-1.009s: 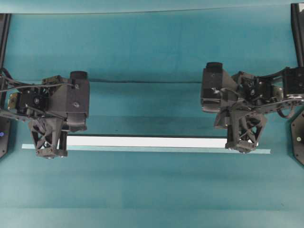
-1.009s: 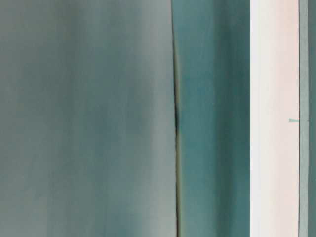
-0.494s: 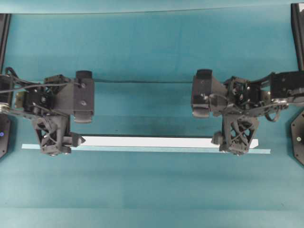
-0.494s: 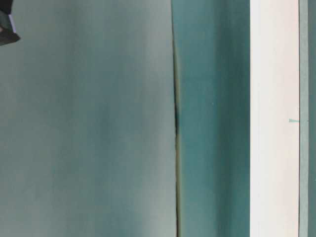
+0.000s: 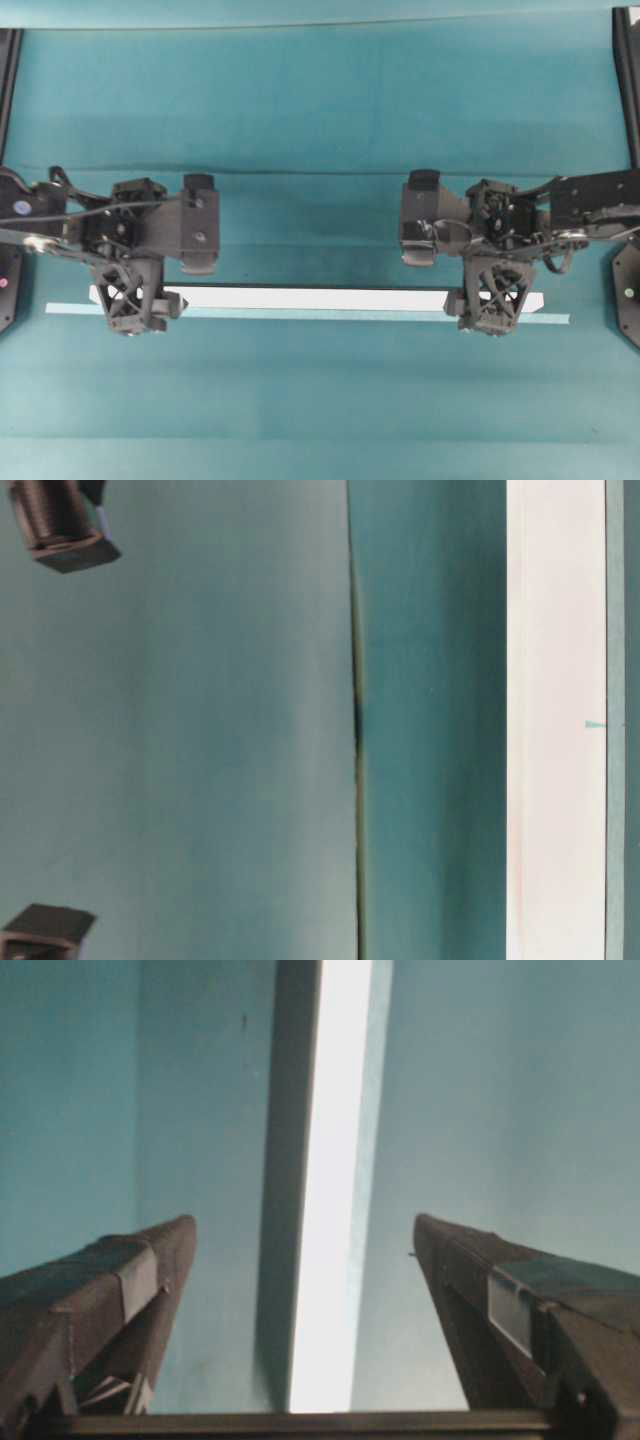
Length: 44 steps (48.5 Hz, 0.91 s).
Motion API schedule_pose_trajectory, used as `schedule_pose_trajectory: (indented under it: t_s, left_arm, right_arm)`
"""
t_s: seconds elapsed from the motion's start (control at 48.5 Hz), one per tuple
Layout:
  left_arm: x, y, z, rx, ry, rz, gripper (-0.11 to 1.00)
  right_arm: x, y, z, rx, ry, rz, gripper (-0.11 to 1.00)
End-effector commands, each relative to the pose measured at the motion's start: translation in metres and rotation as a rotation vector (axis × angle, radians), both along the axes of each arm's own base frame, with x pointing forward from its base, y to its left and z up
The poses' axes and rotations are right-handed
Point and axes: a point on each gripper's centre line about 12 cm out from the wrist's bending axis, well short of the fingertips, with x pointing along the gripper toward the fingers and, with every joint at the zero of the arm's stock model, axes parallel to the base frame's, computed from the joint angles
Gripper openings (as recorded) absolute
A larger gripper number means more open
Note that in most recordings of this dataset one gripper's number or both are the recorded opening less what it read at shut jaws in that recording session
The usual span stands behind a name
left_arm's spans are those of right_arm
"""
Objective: Lift a wooden board with both hands.
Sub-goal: 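Lower both grippers around the board ends and close them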
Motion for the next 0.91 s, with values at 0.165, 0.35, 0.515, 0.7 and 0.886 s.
schedule_pose_trajectory:
  t_s: [0.165,0.35,0.515,0.7,0.886]
  left_arm:
    - [0.009,-0.006,-0.012,-0.001,-0.044,-0.020,0.97]
    - [0.009,-0.009,-0.020,-0.002,-0.025,-0.028,0.97]
    - [0.010,-0.012,-0.024,-0.007,-0.032,-0.030,0.97]
    - [0.007,-0.012,-0.038,-0.013,-0.025,-0.020,0.97]
    - [0.003,-0.011,-0.051,-0.013,-0.026,-0.019,0.97]
  right_arm:
    - [0.003,0.006,-0.019,0.003,-0.004,0.011,0.93]
    - [0.006,0.010,-0.028,0.001,0.006,0.023,0.93]
    - [0.008,0.010,-0.034,0.000,0.008,0.026,0.93]
    - [0.007,0.011,-0.044,-0.002,0.011,0.026,0.93]
    - [0.003,0.012,-0.056,-0.004,0.015,0.025,0.93]
